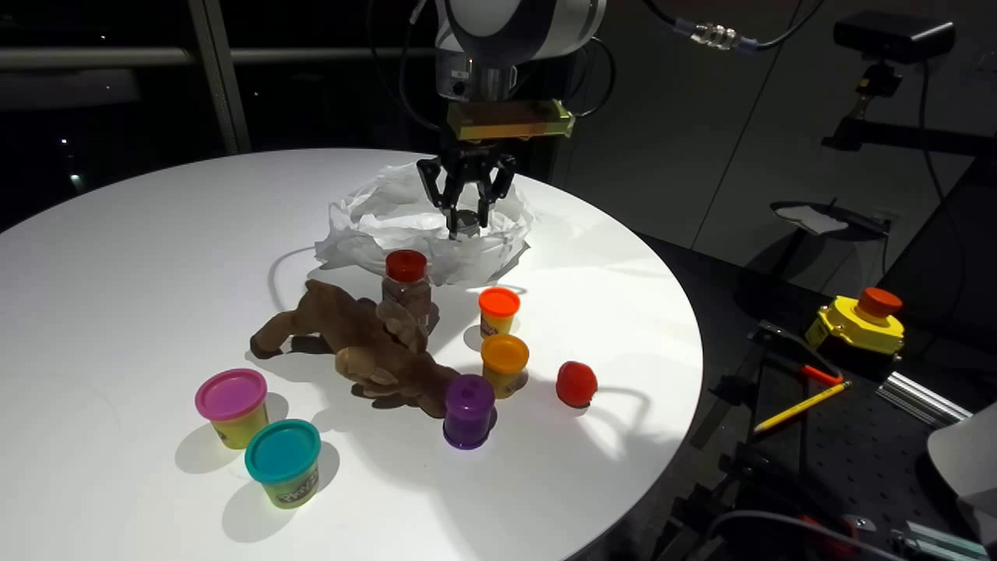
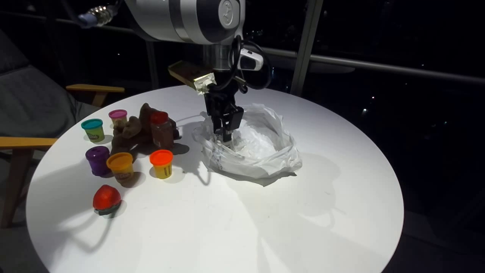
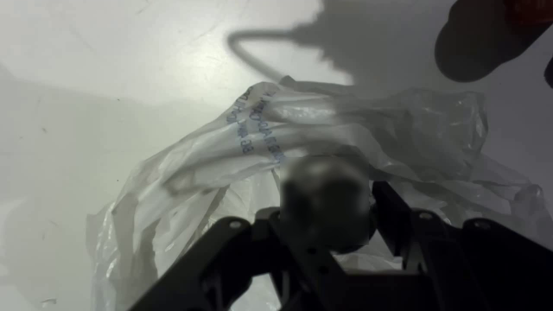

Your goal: Put all the objects on the table in the plastic bag

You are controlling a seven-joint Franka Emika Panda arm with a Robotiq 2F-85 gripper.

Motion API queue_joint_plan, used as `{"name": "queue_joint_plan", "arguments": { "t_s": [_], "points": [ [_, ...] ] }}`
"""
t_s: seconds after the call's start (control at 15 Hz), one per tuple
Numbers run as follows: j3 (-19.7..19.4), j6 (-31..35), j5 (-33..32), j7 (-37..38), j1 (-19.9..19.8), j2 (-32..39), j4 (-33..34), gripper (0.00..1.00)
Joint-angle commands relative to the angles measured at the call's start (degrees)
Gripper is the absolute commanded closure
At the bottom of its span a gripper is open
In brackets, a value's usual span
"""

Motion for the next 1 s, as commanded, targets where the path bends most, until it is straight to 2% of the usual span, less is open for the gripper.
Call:
{"name": "queue_joint_plan", "arguments": {
  "t_s": [0.0, 0.13, 0.2, 0.47, 0.67, 0.93],
  "points": [
    [-0.42, 0.83, 2.05, -0.34, 0.73, -3.57, -1.72, 0.19],
    [-0.94, 0.16, 0.75, 1.5, 2.48, -7.35, -3.7, 0.04],
    [-1.06, -0.5, -0.13, 2.62, 3.64, -9.36, -4.48, 0.01],
    [1.72, -5.74, -0.92, 1.77, 6.31, -15.28, -6.27, 0.0],
    [5.27, -8.66, 0.18, -2.42, 6.96, -15.8, -6.33, 0.0],
    [7.74, -5.77, -1.34, -2.27, 8.61, -13.93, -7.51, 0.0]
  ]
}}
